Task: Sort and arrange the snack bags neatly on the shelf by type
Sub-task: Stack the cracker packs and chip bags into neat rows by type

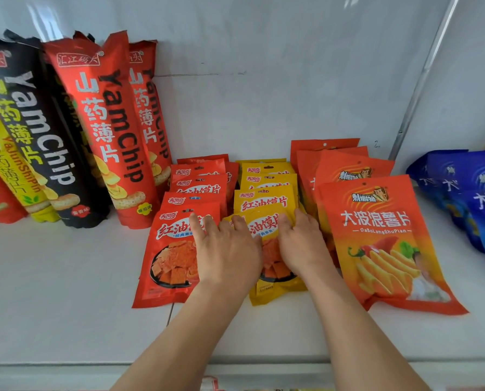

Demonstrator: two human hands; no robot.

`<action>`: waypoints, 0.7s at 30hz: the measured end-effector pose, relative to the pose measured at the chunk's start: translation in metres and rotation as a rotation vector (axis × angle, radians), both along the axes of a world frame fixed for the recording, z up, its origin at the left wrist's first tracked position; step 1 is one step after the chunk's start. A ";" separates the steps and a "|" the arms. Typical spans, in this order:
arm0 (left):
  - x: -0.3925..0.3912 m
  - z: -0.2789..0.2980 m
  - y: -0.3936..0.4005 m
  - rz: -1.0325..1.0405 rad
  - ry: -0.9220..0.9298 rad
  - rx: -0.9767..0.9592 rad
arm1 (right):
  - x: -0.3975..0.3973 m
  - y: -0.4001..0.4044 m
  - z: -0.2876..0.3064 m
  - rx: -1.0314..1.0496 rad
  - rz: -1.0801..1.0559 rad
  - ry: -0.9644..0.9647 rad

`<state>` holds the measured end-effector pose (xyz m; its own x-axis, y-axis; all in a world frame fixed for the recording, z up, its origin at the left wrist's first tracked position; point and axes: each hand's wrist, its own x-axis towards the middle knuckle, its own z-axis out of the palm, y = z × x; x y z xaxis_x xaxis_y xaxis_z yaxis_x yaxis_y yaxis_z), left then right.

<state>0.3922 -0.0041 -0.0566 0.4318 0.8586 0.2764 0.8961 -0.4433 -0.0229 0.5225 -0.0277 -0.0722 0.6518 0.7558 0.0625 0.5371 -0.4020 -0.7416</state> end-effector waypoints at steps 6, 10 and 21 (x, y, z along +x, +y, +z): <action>0.004 -0.005 0.006 -0.036 -0.073 -0.045 | 0.011 0.019 0.014 -0.141 0.001 -0.164; 0.005 -0.009 0.011 -0.062 -0.083 -0.064 | 0.016 0.028 0.018 -0.186 -0.069 -0.104; 0.005 -0.013 0.021 -0.138 -0.125 -0.102 | 0.022 0.032 0.028 -0.174 -0.083 -0.098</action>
<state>0.3976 0.0167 -0.0700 0.5149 0.8202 0.2494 0.8200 -0.5560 0.1357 0.5448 0.0043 -0.0440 0.7095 0.7047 0.0017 0.5629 -0.5653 -0.6029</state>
